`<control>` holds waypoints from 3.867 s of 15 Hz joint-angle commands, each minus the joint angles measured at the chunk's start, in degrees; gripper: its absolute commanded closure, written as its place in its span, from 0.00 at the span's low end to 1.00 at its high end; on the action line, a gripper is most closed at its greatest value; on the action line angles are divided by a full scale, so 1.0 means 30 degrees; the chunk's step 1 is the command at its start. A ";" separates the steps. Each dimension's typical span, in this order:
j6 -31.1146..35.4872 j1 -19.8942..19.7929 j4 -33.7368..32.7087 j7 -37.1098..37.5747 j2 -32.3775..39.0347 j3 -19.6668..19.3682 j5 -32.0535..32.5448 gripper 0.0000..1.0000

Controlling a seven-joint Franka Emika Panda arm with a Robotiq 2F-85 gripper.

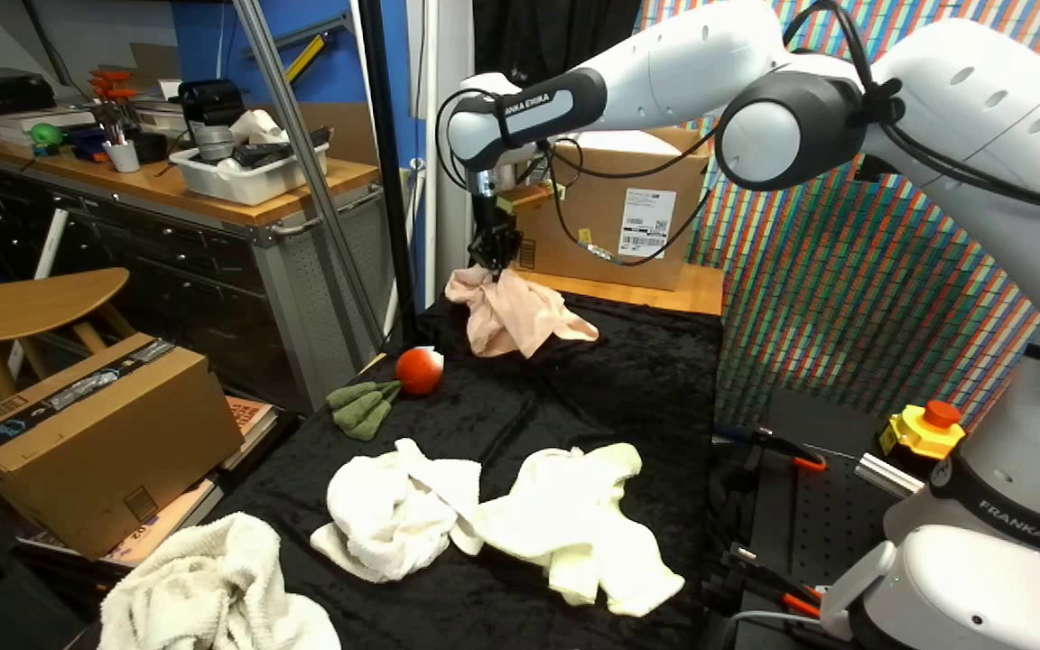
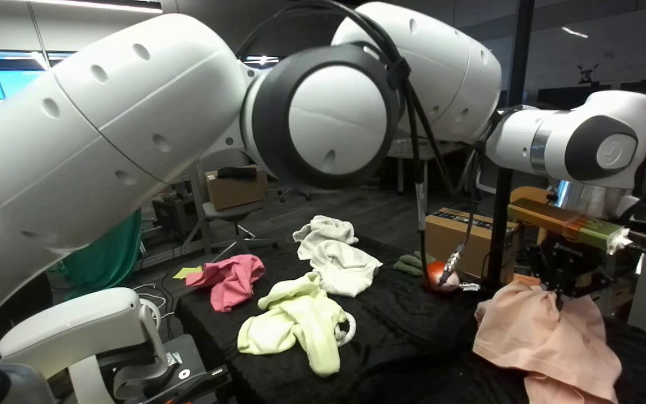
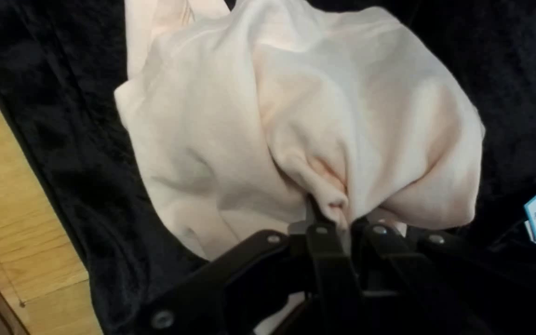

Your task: Put the green towel, the peach shirt, the turnip plushie, the white towel and the pink shirt in the center, respectively

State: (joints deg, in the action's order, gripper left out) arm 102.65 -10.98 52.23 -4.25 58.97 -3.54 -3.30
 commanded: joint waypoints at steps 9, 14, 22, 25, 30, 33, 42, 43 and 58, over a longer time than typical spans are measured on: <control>0.1288 0.0560 1.1158 -0.2271 -0.8996 0.1055 0.0004 0.94; 0.1753 0.1781 1.5511 -0.3300 -1.2808 0.1648 0.0344 0.94; 0.2820 0.4469 2.2522 -0.3178 -1.9314 0.3345 0.0078 0.94; 0.2633 0.5752 2.4528 -0.2850 -2.1602 0.4201 -0.0330 0.95; 0.2808 0.7423 2.6230 -0.1036 -2.3696 0.5228 -0.0553 0.95; 0.3705 0.7718 2.6607 0.0390 -2.4019 0.5432 -0.0301 0.95; 0.6243 0.7088 2.6930 0.3532 -2.3489 0.5158 0.0490 0.95; 0.6334 0.6972 2.6937 0.3837 -2.3470 0.5101 0.0597 0.66; 0.6818 0.6061 2.3508 0.4548 -1.9862 0.4314 0.1576 0.00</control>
State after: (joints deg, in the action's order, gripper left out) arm 122.33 7.39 128.67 9.47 -5.81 9.92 -0.11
